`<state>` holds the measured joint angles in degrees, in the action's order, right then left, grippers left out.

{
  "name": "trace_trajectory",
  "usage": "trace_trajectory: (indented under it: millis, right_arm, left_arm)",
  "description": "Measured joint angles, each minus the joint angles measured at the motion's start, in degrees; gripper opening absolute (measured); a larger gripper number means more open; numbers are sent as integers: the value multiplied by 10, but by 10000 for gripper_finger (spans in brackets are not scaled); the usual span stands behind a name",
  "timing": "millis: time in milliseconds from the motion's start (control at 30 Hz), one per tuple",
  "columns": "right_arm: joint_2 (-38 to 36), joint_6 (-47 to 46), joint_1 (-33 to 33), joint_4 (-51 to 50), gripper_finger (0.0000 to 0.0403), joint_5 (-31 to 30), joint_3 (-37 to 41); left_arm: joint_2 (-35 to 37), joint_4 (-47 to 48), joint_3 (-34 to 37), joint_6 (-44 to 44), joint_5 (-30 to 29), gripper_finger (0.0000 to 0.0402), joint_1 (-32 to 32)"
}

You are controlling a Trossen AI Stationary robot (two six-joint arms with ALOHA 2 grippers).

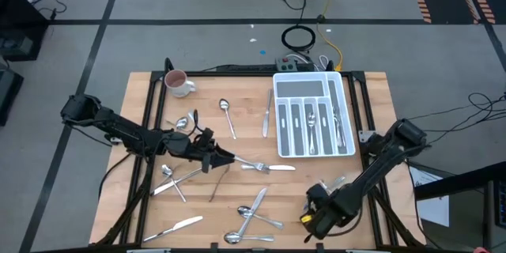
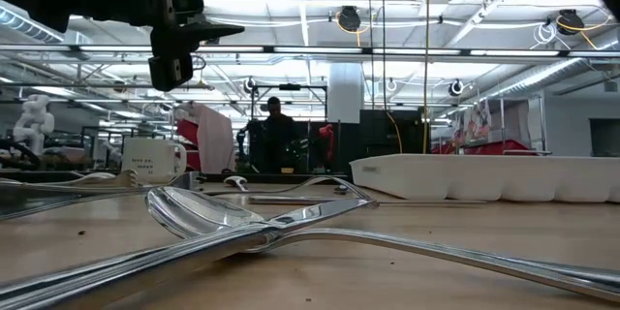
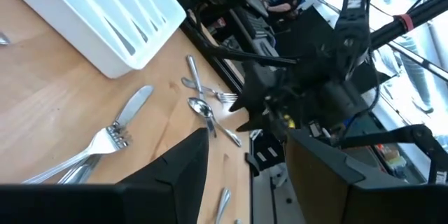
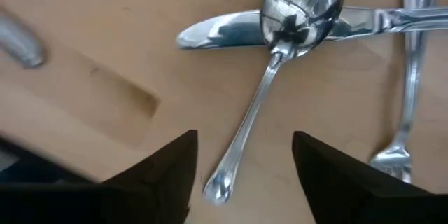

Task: Sort silverware
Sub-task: Put the spoon in the middle section of the silverware tray

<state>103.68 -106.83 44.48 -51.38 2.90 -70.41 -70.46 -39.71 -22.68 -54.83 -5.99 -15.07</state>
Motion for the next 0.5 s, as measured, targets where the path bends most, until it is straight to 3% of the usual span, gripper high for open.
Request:
trace_trajectory:
  millis: [267,400,500]
  right_arm:
    - [69,-30,-18,-16,258,2,-2]
    - [92,-21,-31,-13,242,10,-4]
    - [102,-24,-43,-12,209,27,-5]
  left_arm:
    - [0,2,0,2,1,191,0]
    - [0,8,0,2,1,191,0]
    - [0,27,0,1,2,191,0]
